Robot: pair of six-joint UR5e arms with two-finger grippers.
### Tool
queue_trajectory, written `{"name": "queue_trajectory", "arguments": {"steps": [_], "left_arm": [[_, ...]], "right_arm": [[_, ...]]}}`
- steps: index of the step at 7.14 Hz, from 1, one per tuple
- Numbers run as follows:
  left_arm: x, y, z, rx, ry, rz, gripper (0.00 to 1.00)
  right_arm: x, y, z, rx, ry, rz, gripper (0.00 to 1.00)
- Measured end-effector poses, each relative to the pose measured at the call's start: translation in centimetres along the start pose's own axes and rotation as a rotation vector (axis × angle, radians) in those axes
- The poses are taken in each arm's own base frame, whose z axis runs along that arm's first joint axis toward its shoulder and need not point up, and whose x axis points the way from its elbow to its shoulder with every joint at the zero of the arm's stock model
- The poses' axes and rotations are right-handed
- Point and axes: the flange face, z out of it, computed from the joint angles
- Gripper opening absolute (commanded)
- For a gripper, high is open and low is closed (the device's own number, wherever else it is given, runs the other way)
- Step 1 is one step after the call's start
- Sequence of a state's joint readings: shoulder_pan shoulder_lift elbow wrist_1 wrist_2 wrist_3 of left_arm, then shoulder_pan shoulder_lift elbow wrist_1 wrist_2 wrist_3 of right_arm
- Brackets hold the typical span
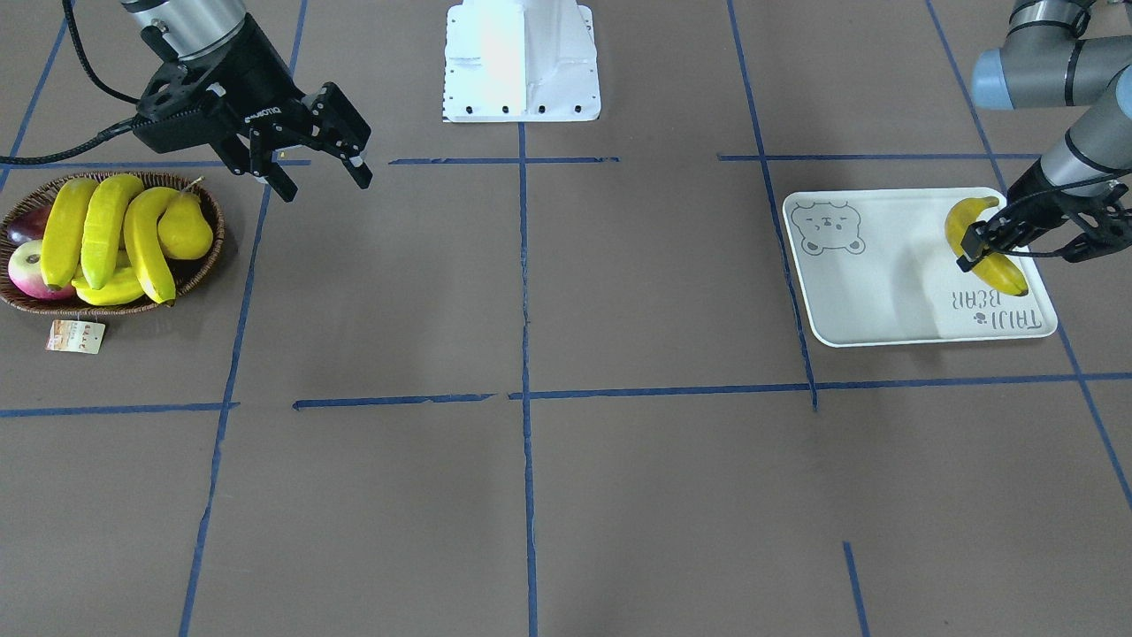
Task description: Transfer all bananas from basket to plate
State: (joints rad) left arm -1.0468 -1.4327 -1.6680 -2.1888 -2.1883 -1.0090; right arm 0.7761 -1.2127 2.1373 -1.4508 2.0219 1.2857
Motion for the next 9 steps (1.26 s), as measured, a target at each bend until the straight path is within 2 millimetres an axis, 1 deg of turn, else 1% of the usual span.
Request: {"name": "queue_trajectory", "arguments": {"steps": [1, 2, 3, 4, 6, 7, 8, 9], "left_arm": [[-1.2, 0.2, 0.6, -0.009, -0.018, -0.013, 0.0], [-2.1, 0.3, 1.2, -0.017, -0.031, -0.024, 0.06], [-2.6, 0.3, 1.8, -0.024, -0.04, -0.03, 0.71], [-3.0, 0.2, 2.3, -0.031, -0.048, -0.032, 0.99], [-3.1, 0.1, 2.6, -0.03, -0.044, -0.023, 0.99], [-2.6, 0.0, 2.4, -0.026, -0.032, -0.014, 0.99], [-1.8, -0.1, 1.8, -0.025, -0.015, -0.006, 0.99], [-1.0, -0.2, 0.6, -0.028, 0.009, -0.006, 0.99]], "right_arm": [[0.0, 0.0, 0.0, 0.001, 0.002, -0.002, 1.0], [0.1, -0.1, 0.1, 0.003, 0.003, -0.003, 1.0], [0.0, -0.1, 0.1, 0.004, 0.003, -0.004, 1.0], [0.0, -0.1, 0.1, 0.003, 0.003, -0.004, 1.0], [0.2, -0.2, 0.0, 0.002, 0.005, -0.003, 1.0], [0.6, -0.7, -0.1, -0.001, 0.025, -0.011, 1.0], [1.5, -1.6, -0.4, -0.01, 0.076, -0.041, 1.0], [3.0, -2.7, -1.0, -0.026, 0.138, -0.097, 1.0]]}}
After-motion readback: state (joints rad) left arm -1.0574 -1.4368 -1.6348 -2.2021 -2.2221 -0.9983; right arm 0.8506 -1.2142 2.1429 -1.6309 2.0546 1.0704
